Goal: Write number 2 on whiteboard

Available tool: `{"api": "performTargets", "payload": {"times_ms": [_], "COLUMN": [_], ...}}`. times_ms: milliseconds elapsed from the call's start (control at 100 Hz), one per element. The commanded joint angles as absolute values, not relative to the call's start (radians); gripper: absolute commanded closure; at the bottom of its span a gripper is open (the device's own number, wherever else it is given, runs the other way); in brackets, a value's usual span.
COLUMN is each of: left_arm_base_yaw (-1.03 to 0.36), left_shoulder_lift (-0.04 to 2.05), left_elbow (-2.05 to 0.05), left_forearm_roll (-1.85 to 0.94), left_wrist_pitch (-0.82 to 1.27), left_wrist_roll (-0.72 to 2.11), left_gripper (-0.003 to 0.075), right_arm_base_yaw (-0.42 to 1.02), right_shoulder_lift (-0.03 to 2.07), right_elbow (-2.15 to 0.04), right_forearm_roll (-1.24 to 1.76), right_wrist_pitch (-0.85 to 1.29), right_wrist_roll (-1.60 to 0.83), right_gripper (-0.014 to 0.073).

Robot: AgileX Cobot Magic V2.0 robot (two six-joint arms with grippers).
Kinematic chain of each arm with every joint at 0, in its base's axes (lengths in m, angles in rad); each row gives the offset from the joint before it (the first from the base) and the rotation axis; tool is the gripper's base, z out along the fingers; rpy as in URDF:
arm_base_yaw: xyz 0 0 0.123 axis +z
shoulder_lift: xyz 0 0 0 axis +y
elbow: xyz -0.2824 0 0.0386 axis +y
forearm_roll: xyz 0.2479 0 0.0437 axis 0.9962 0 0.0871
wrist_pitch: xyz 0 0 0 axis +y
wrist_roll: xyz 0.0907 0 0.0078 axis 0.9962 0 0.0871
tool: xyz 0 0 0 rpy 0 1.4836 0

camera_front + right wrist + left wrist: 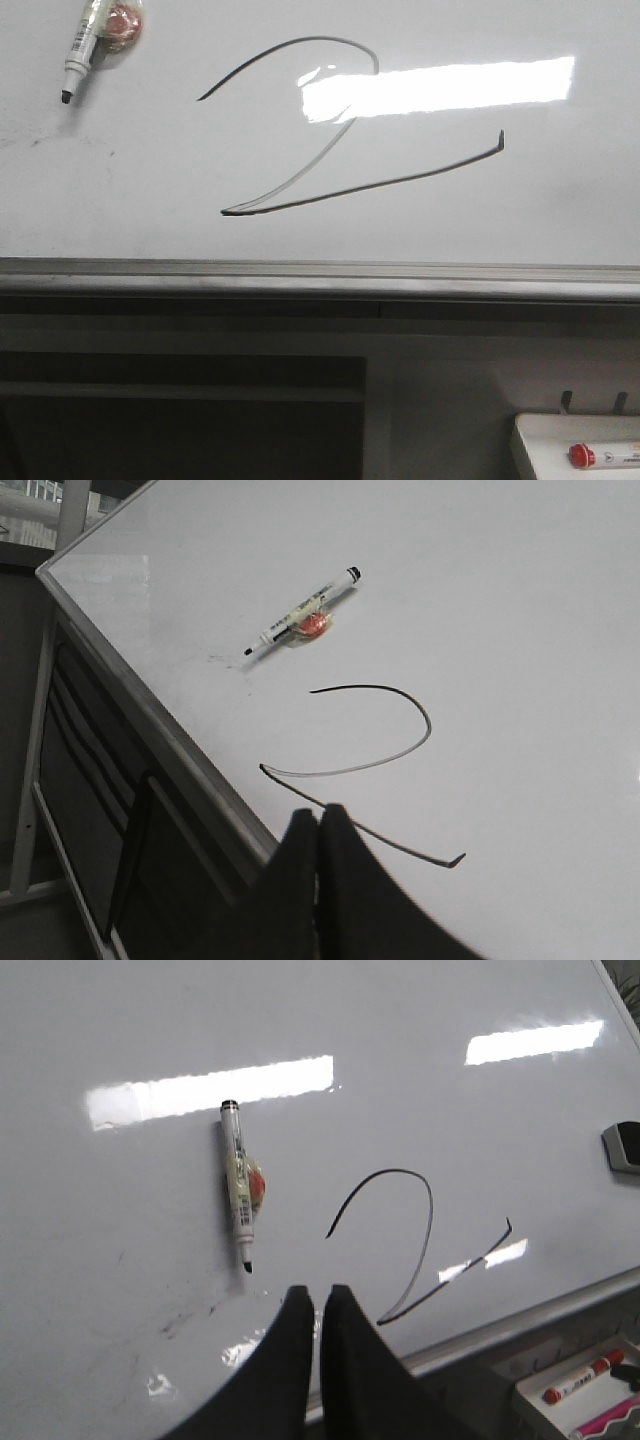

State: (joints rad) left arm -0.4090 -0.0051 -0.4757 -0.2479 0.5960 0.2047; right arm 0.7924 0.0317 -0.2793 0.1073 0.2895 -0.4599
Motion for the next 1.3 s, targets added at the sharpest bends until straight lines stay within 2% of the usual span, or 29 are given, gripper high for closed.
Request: {"api": "performTargets", "payload": {"times_ms": [0, 550, 880, 1000, 1100, 1290], "left_arm_base_yaw": [-0.405, -0.405, -0.400, -0.338, -0.241, -0.084], "left_shoulder_lift": [-0.028, -0.016, -0.026, -0.029, -0.029, -0.029], "left_elbow": [-0.479, -0.389, -0.295, -0.237, -0.157, -0.021], "left_forearm_roll": [-0.258, -0.269, -0.238, -0.072, -0.074, -0.234], "left_wrist_pitch": [0.538, 0.541, 0.410, 0.214, 0.061, 0.074], "left_wrist_roll": [0.204, 0.204, 0.204, 0.204, 0.204, 0.204], "left_gripper": [0.0741, 0.0741, 0.0741, 0.0741, 0.0741, 0.0741], "right_arm_base_yaw": [0.784, 0.784, 0.784, 0.784, 0.784, 0.784], "right_shoulder_lift": [0.031, 0.031, 0.031, 0.031, 0.031, 0.031], "right_elbow": [-0.298, -0.298, -0.298, -0.298, -0.298, -0.298], "right_forearm_roll": [0.119, 0.119, 0.119, 0.119, 0.119, 0.119], "right_wrist_pitch": [0.207, 0.207, 0.207, 0.207, 0.207, 0.207], "right_wrist_roll": [-0.458, -0.458, -0.458, -0.458, -0.458, -0.458], "right_gripper": [0.0660, 0.0660, 0.0660, 0.0660, 0.0660, 0.0665]}}
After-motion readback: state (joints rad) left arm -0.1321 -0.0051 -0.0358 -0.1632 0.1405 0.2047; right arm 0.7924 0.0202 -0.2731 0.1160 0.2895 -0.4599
